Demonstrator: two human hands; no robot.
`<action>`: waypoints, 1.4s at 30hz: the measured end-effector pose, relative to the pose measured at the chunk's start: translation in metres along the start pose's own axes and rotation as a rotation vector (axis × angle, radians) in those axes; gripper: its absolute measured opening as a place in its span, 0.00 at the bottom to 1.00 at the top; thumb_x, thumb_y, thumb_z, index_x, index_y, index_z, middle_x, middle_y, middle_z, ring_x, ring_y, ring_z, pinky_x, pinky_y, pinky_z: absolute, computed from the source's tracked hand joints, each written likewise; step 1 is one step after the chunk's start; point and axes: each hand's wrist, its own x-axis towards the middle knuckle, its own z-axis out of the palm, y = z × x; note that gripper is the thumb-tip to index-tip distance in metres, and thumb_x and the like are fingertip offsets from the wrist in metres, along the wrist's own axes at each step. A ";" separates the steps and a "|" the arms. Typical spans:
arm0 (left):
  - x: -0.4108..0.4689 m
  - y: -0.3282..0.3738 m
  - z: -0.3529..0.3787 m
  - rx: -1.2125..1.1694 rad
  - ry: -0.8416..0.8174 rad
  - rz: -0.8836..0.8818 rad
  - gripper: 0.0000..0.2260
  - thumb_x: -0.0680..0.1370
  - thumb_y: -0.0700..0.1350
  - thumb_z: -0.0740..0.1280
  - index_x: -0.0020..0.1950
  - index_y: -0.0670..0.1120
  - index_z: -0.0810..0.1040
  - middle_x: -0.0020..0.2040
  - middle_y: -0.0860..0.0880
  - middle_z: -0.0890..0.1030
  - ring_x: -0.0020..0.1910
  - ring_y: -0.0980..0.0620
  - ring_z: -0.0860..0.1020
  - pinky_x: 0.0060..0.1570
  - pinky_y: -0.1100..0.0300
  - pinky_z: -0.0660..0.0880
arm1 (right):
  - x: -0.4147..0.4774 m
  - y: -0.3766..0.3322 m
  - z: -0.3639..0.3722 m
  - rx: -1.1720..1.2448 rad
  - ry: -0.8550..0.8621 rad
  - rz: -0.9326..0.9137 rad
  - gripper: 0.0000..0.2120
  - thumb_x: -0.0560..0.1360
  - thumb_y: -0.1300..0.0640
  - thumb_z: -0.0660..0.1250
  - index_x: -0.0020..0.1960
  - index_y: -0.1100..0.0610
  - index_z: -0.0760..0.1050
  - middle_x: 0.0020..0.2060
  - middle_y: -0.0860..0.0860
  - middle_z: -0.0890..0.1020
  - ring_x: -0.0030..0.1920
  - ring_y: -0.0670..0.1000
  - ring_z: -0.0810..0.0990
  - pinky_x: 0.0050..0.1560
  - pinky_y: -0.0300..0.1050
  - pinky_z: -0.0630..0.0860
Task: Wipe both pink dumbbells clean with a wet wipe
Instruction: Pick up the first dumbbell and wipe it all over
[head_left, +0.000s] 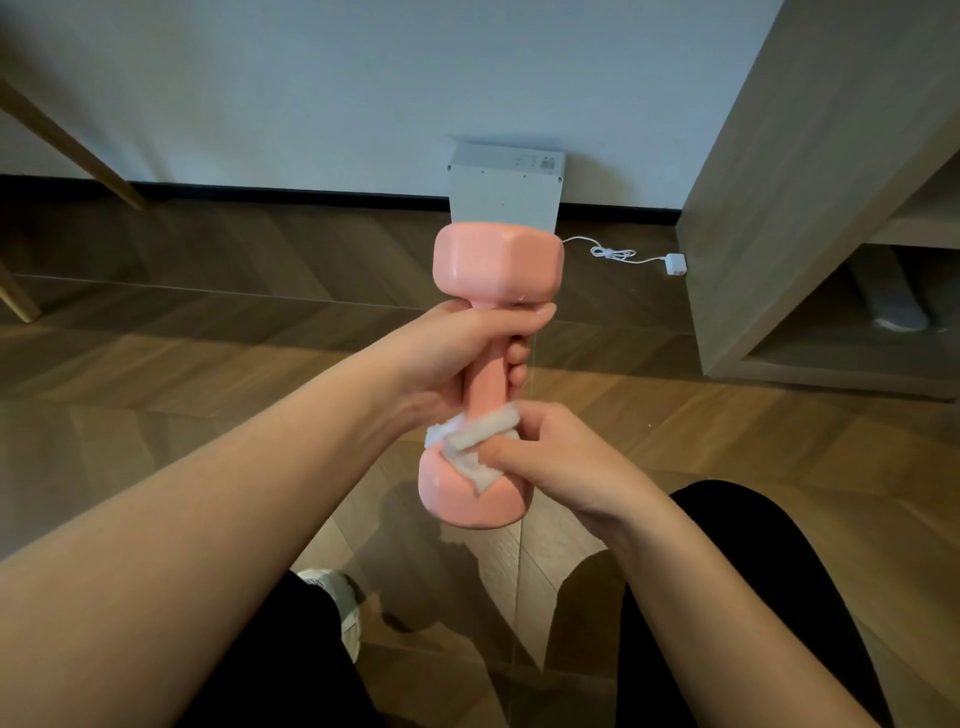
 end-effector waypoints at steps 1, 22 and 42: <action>0.000 -0.001 0.001 -0.004 -0.003 -0.001 0.07 0.75 0.42 0.71 0.37 0.48 0.78 0.26 0.49 0.72 0.27 0.52 0.71 0.31 0.61 0.71 | 0.001 0.000 0.002 0.011 -0.006 0.012 0.07 0.74 0.61 0.70 0.51 0.54 0.83 0.41 0.45 0.84 0.40 0.39 0.79 0.39 0.29 0.71; -0.018 -0.017 -0.025 0.311 0.158 -0.279 0.23 0.76 0.63 0.63 0.58 0.46 0.78 0.49 0.46 0.81 0.48 0.47 0.80 0.47 0.52 0.75 | 0.009 0.000 -0.021 0.383 0.390 -0.080 0.08 0.77 0.54 0.68 0.41 0.48 0.83 0.37 0.43 0.86 0.44 0.44 0.85 0.48 0.45 0.81; -0.018 -0.034 0.016 0.960 0.238 0.909 0.35 0.64 0.55 0.80 0.64 0.51 0.66 0.61 0.50 0.72 0.58 0.56 0.74 0.54 0.65 0.75 | 0.005 -0.020 -0.040 1.078 0.288 -0.206 0.20 0.53 0.53 0.82 0.43 0.57 0.86 0.48 0.56 0.86 0.52 0.55 0.84 0.56 0.58 0.80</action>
